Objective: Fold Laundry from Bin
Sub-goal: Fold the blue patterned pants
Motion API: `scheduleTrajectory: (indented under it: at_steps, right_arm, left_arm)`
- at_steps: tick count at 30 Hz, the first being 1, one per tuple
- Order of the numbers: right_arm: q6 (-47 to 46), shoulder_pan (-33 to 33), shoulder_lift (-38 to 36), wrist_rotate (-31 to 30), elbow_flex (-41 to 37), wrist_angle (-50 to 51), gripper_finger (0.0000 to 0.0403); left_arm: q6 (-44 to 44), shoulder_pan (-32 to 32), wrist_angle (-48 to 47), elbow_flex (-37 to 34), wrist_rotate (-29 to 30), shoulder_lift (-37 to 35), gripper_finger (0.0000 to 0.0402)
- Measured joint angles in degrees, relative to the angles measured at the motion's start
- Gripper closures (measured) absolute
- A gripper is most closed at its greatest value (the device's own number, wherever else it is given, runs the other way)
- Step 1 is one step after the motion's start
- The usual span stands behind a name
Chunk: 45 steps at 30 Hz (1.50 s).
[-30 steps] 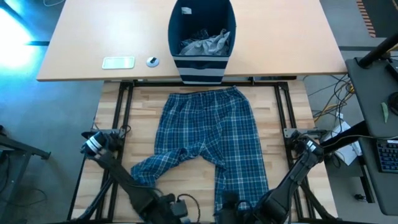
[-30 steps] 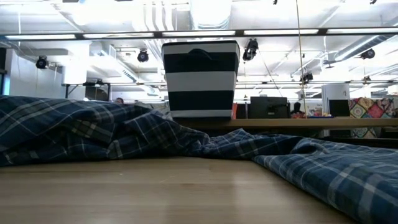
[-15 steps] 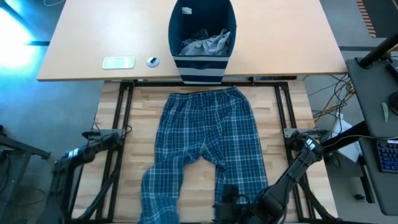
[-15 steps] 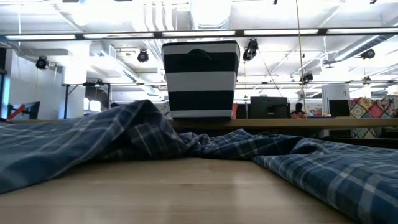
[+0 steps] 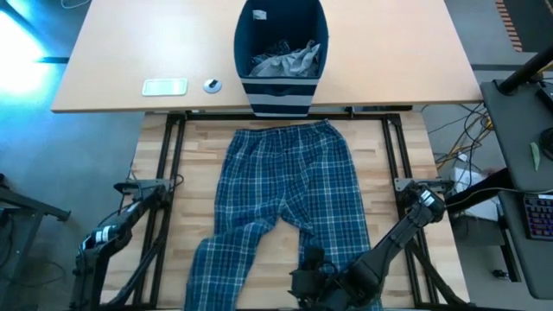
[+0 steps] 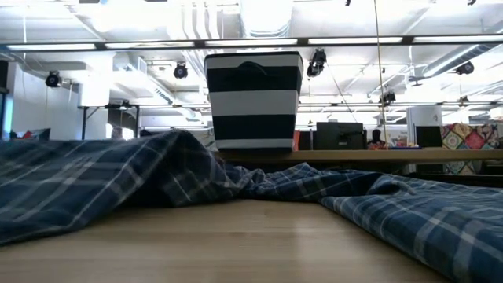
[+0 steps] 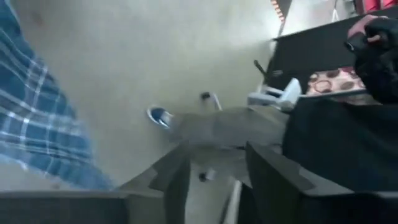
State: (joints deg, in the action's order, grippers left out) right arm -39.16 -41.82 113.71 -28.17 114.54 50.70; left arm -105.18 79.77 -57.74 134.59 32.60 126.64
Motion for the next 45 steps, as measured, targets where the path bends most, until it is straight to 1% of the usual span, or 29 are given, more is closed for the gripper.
scheduleTrajectory:
  at_steps: [2,5,8,11,12,14,16,19,21,22,23,26,28,30,33,36,39,42,45]
  right_arm:
    - [0.22,0.06,0.00,-0.44,-0.16,-0.28,0.0204]
    - [0.68,0.08,0.00,-0.41,-0.22,-0.28,0.0204]
    - [0.70,0.12,0.00,-0.39,-0.22,-0.28,0.0204]
    - [0.65,0.13,0.00,-0.36,-0.22,-0.04,0.0204]
    - [0.60,0.13,0.00,-0.35,-0.22,0.26,0.0204]
    - [-0.12,0.13,-0.02,-0.37,-0.22,1.70,0.0204]
    - [-1.93,0.07,-0.54,-0.34,-0.28,5.68,0.0204]
    - [-6.91,-0.02,-2.18,-0.70,-0.29,13.07,0.0204]
    - [-9.05,0.09,-3.73,-0.94,-0.95,16.28,0.0204]
    - [-9.51,0.29,-4.57,-0.96,-1.70,17.62,0.0204]
    - [-9.71,0.59,-5.40,-0.96,-2.84,18.45,0.0204]
    - [-10.12,2.15,-8.15,-0.44,-8.03,17.75,0.0204]
    - [-10.35,3.43,-10.89,-0.33,-12.93,15.69,0.0204]
    - [-10.01,4.65,-14.33,-0.10,-18.35,11.70,0.0204]
    - [-7.58,6.69,-18.97,2.30,-27.32,3.99,0.0204]
    - [-6.66,8.33,-23.34,2.84,-35.94,-2.54,0.0204]
    - [-8.86,10.02,-27.09,2.23,-42.83,-8.45,0.0204]
    - [-10.99,12.49,-28.22,2.09,-48.92,-13.11,0.0204]
    - [-14.30,16.76,-27.33,3.23,-55.13,-16.57,0.0204]
  left_arm:
    - [3.98,-1.90,-2.79,0.28,-0.77,-0.63,0.0228]
    - [15.12,-6.64,-3.16,0.30,-3.87,-1.54,0.0212]
    - [26.15,-12.23,-3.60,0.39,-6.24,-1.55,0.0211]
    - [36.02,-16.68,-4.57,0.39,-6.38,-2.46,0.0215]
    - [38.15,-17.69,-6.51,0.39,-6.36,-2.93,0.0217]
    - [40.23,-19.48,-11.65,0.39,-6.27,-3.86,0.0220]
    - [40.67,-20.66,-17.61,0.18,-6.02,-4.88,0.0221]
    - [39.45,-22.02,-25.95,-0.10,-5.01,-6.93,0.0221]
    - [37.96,-22.97,-31.26,-0.53,-4.63,-8.00,0.0221]
    - [37.37,-23.66,-32.77,-1.03,-4.65,-8.37,0.0221]
    - [37.64,-24.38,-32.29,-2.15,-4.69,-8.92,0.0221]
    - [39.09,-27.15,-29.68,-7.57,-4.73,-12.29,0.0222]
    - [39.49,-28.95,-28.32,-12.93,-4.97,-15.65,0.0222]
    - [39.76,-31.36,-24.63,-19.70,-6.08,-19.43,0.0222]
    - [39.60,-35.13,-16.76,-31.97,-8.23,-26.15,0.0222]
    - [34.39,-39.15,-10.68,-44.72,-8.66,-33.54,0.0222]
    - [26.96,-42.55,-6.85,-56.46,-9.59,-39.00,0.0222]
    - [22.41,-45.22,-3.06,-65.75,-11.36,-42.47,0.0222]
    - [20.00,-47.57,4.52,-73.90,-12.41,-43.11,0.0222]
